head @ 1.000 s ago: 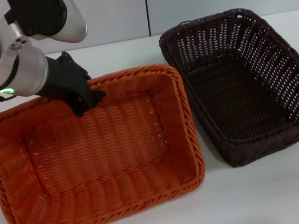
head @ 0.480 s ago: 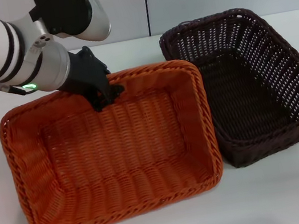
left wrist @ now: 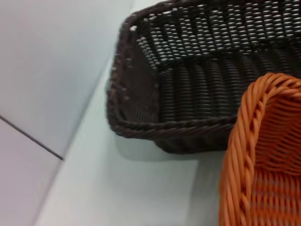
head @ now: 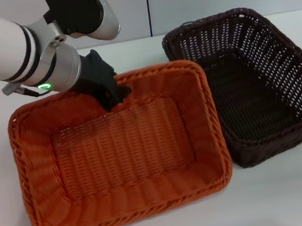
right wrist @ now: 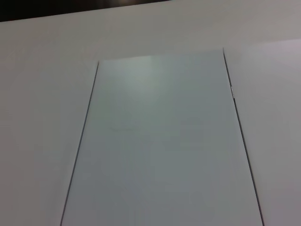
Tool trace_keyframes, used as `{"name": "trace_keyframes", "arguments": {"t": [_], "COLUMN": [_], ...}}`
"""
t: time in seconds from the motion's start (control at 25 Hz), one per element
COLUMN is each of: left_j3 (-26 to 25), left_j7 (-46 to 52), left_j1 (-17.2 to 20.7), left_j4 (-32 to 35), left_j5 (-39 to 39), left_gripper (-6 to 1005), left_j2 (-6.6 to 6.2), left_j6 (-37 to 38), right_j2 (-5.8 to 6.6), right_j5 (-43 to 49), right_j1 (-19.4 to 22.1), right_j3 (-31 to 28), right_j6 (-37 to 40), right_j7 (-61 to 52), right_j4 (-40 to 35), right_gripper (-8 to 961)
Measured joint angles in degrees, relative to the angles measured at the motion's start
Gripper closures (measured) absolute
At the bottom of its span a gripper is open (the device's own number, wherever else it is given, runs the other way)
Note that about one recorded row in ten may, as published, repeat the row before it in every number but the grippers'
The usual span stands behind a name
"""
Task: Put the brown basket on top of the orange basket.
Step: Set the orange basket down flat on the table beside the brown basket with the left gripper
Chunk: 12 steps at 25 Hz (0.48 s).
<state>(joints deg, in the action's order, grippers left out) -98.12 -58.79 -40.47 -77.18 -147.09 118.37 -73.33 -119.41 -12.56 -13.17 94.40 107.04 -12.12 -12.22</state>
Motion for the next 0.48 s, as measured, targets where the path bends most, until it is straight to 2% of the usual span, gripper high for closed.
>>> {"name": "trace_keyframes", "arguments": {"t": [0.08,0.48], "left_j3": [0.2,0.6], "left_j7": [0.1,0.4], "left_j1": [0.3,-0.2], "left_j4": [0.2,-0.5], "left_j5": [0.0,0.1], "left_gripper": [847,670], "left_j2": [0.02,0.06], "left_j6": [3.4,5.1], "right_j2": [0.02,0.06], "right_j5": [0.0,0.0], "right_j1": [-0.1,-0.1], "right_j3": [0.0,0.0], "right_j6": [-0.2,-0.5], "right_j7": [0.0,0.0], "right_j4": [-0.1,-0.2], "right_gripper": [129,129]}}
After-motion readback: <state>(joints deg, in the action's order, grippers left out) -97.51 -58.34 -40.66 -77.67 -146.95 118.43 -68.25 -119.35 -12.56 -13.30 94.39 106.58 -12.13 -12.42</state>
